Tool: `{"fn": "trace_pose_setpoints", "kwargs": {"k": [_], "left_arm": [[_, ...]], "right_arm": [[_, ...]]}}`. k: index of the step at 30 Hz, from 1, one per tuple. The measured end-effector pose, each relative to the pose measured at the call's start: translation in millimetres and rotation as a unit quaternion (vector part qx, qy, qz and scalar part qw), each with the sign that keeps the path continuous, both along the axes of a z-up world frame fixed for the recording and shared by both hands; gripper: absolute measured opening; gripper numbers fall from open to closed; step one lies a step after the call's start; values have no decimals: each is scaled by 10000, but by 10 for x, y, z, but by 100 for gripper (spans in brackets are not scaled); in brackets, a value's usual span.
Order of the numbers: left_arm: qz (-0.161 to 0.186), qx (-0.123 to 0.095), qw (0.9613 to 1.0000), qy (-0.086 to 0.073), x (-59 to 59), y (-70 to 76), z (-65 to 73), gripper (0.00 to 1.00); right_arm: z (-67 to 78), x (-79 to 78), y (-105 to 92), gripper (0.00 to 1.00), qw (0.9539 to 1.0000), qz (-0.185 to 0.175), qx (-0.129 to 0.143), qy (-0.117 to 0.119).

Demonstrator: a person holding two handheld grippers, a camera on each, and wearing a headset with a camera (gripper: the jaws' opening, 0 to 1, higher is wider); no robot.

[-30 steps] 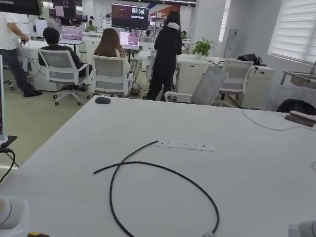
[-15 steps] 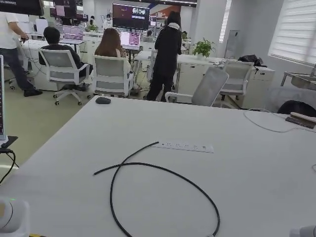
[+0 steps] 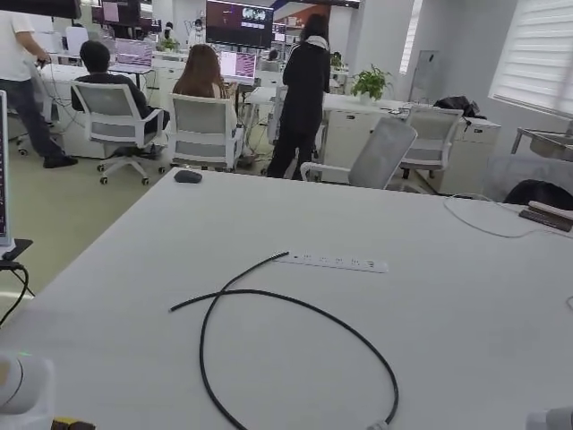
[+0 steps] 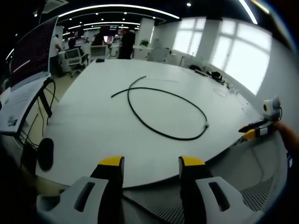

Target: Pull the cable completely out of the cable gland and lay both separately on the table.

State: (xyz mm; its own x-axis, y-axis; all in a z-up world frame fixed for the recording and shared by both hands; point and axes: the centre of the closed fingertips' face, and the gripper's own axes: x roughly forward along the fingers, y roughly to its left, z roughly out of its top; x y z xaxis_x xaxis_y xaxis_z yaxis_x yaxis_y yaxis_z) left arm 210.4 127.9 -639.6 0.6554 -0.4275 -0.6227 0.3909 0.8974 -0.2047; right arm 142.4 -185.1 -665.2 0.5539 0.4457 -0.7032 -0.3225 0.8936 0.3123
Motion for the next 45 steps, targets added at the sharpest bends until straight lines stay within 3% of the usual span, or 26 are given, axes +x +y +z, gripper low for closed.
{"fn": "trace_pose_setpoints", "kwargs": {"k": [45], "left_arm": [[-77,-20,10000,1,4,-15,-9,44]], "right_arm": [[10,0,38,40,9999,59,130,-21]]}}
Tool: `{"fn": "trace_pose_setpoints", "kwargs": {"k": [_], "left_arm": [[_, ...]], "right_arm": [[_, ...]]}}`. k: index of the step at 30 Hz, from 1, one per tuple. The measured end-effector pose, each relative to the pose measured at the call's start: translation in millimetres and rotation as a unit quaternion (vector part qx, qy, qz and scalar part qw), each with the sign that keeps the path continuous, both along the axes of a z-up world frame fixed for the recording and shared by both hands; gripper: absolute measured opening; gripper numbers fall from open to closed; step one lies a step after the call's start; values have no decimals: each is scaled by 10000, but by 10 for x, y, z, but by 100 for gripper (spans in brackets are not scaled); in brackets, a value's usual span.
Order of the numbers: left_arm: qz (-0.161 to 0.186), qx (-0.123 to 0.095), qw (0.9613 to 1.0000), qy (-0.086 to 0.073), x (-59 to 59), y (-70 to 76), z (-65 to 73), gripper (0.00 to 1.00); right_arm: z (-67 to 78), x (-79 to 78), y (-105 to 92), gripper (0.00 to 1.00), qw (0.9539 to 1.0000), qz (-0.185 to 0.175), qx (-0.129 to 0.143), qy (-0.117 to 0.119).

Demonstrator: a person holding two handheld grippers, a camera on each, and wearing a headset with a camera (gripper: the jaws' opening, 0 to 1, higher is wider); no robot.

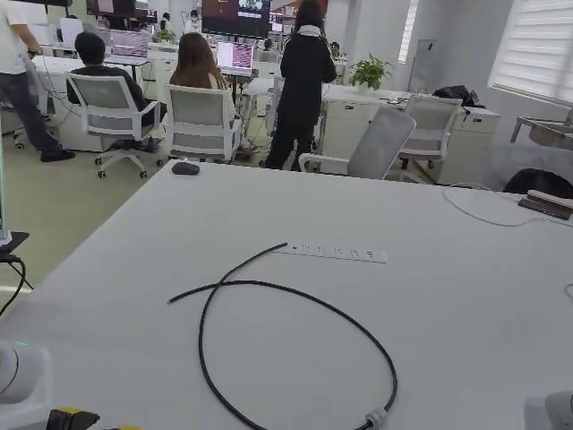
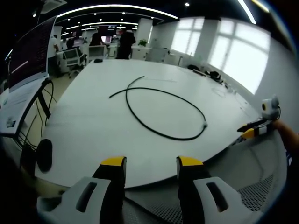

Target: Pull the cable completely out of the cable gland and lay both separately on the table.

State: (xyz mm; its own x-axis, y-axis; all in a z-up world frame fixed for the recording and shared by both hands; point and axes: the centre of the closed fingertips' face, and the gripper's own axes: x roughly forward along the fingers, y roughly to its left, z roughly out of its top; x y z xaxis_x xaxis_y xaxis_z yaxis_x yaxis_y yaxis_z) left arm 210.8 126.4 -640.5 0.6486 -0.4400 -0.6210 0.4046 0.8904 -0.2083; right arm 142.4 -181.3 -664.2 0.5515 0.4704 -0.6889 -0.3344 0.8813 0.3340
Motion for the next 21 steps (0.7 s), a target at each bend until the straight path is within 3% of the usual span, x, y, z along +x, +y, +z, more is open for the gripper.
{"fn": "trace_pose_setpoints", "kwargs": {"k": [7,9,10,13,17,19,20,21], "left_arm": [[-15,20,10000,23,1,8,-11,44],[-15,24,10000,29,0,10,-13,44],[-16,25,10000,28,-2,9,-12,44],[-15,37,10000,38,-11,6,-13,44],[-5,44,10000,51,-18,7,-15,44],[6,48,10000,47,-17,11,-15,43],[5,52,10000,45,-17,12,-16,43],[4,53,10000,50,-18,12,-18,43]], "right_arm": [[-18,-48,27,39,9995,240,-177,92],[-2,-53,42,41,9985,470,-278,21],[39,-40,80,41,9970,707,-293,-126],[36,-79,89,39,9914,1246,-398,-9],[-5,5,42,35,9793,1933,-592,-18],[-83,56,-21,31,9693,2292,-886,10],[-136,113,-62,31,9618,2502,-1109,-37],[-168,152,-85,31,9579,2597,-1224,-55]]}}
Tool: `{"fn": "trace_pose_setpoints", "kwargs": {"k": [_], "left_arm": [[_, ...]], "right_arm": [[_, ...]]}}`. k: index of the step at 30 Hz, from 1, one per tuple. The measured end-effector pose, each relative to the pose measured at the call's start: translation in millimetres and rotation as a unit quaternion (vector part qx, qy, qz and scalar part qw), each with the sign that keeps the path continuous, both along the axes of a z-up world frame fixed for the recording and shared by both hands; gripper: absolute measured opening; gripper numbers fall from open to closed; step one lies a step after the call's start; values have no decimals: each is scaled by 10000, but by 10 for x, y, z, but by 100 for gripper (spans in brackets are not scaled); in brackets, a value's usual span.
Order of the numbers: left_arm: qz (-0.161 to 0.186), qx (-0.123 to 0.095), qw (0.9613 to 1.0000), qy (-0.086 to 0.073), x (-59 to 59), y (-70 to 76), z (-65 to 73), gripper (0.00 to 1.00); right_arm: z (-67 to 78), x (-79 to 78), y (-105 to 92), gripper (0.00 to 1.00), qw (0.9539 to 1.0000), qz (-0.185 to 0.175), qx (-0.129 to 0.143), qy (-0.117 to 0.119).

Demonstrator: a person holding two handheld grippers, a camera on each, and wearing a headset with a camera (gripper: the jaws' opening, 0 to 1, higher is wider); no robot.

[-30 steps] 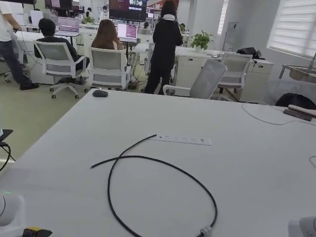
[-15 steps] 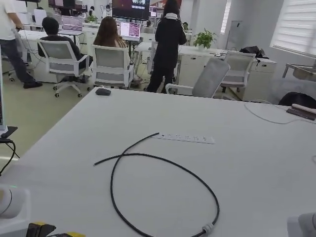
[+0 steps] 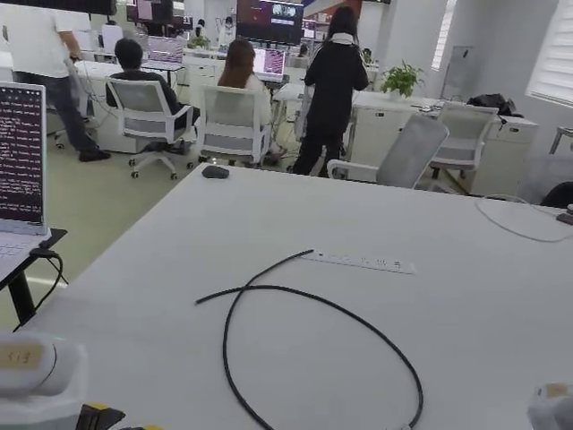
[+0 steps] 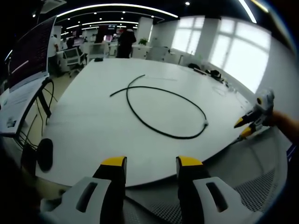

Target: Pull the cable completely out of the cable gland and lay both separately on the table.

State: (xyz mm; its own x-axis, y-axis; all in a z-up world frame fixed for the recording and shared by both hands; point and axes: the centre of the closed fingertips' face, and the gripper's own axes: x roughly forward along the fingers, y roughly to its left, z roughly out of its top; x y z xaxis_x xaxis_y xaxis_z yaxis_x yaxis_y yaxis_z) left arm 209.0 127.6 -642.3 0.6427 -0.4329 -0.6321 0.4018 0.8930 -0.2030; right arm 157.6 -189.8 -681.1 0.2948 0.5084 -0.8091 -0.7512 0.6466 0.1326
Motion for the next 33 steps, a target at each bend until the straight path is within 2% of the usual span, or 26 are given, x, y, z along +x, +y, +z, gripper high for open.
{"fn": "trace_pose_setpoints", "kwargs": {"k": [4,5,6,7,8,9,12,16,18,23,29,31,32,33], "left_arm": [[-4,10,10000,45,7,7,-16,43],[-4,11,10000,49,9,8,-19,43],[-3,19,10000,55,12,12,-24,43],[11,19,10000,43,18,17,-22,43],[35,7,10000,3,31,22,-13,43],[56,-20,10000,-41,43,25,1,43],[81,-22,10000,27,35,32,-20,43],[93,-60,9999,45,25,31,-21,42],[128,-85,9998,86,21,41,-33,42],[131,-67,9998,116,12,41,-40,42],[123,-82,9998,95,24,43,-40,42],[119,-68,9999,99,26,46,-43,42],[112,-61,9999,105,24,49,-45,42],[110,-67,9999,106,21,50,-44,41]], "right_arm": [[-200,230,-154,31,9976,413,-560,33],[-227,299,-186,31,9956,581,-732,-57],[-232,461,-216,31,9926,693,-917,-392],[-224,527,-212,31,9910,769,-946,-550],[-236,613,-204,30,9882,958,-1014,-637],[-255,647,-202,29,9864,1102,-1063,-602],[-304,897,-193,25,9744,1571,-1398,-799],[-429,1109,-196,24,9626,1845,-1777,-878],[-534,1149,-164,24,9594,2008,-1824,-772],[-723,1185,-134,27,9456,2452,-2058,-588],[-791,1186,-49,24,9414,2645,-2020,-547],[-821,1175,-41,26,9376,2738,-2076,-538],[-843,1176,-45,26,9341,2813,-2135,-521],[-826,1178,-19,23,9353,2830,-2063,-517]]}}
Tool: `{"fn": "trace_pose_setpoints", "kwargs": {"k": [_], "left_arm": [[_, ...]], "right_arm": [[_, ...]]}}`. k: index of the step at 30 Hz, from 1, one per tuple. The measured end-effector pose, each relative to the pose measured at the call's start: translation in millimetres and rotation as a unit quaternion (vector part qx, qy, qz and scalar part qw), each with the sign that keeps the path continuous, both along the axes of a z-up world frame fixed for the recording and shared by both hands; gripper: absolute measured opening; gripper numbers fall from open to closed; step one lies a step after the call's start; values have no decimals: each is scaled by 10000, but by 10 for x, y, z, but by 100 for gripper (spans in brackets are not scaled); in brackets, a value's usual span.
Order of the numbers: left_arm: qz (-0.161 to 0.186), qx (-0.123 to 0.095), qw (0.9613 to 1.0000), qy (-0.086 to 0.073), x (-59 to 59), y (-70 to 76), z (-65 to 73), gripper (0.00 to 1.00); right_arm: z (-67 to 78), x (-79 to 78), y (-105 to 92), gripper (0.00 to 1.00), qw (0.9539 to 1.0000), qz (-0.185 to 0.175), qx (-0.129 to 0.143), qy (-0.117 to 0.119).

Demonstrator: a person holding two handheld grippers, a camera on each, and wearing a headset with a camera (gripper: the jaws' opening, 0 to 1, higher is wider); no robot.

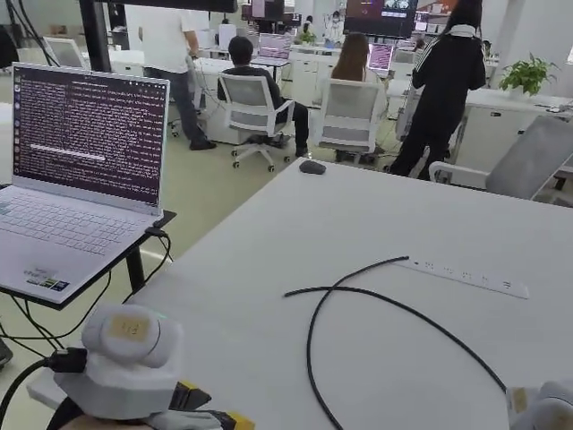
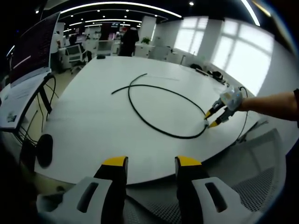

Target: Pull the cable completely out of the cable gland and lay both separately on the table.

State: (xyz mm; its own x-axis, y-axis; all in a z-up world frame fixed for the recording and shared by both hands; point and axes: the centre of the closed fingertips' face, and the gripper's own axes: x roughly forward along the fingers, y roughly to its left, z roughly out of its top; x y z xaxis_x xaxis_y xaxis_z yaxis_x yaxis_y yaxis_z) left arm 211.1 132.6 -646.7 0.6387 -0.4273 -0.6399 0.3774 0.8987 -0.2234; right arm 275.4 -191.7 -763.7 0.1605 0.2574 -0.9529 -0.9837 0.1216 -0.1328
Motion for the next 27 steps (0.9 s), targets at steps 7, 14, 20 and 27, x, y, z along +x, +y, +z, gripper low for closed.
{"fn": "trace_pose_setpoints", "kwargs": {"k": [7,14,20,27], "left_arm": [[-13,-17,10000,-34,5,6,16,40],[-50,-48,10000,-71,5,-6,27,39],[-94,-31,9998,-184,19,-15,51,39],[-107,-50,9997,-212,18,-38,60,40]], "right_arm": [[-22,-73,41,14,9998,-114,-97,164],[-32,-89,42,14,9995,-267,-181,7],[-26,-305,150,14,9997,-217,-71,100],[96,-589,319,13,9958,-645,262,586]]}}
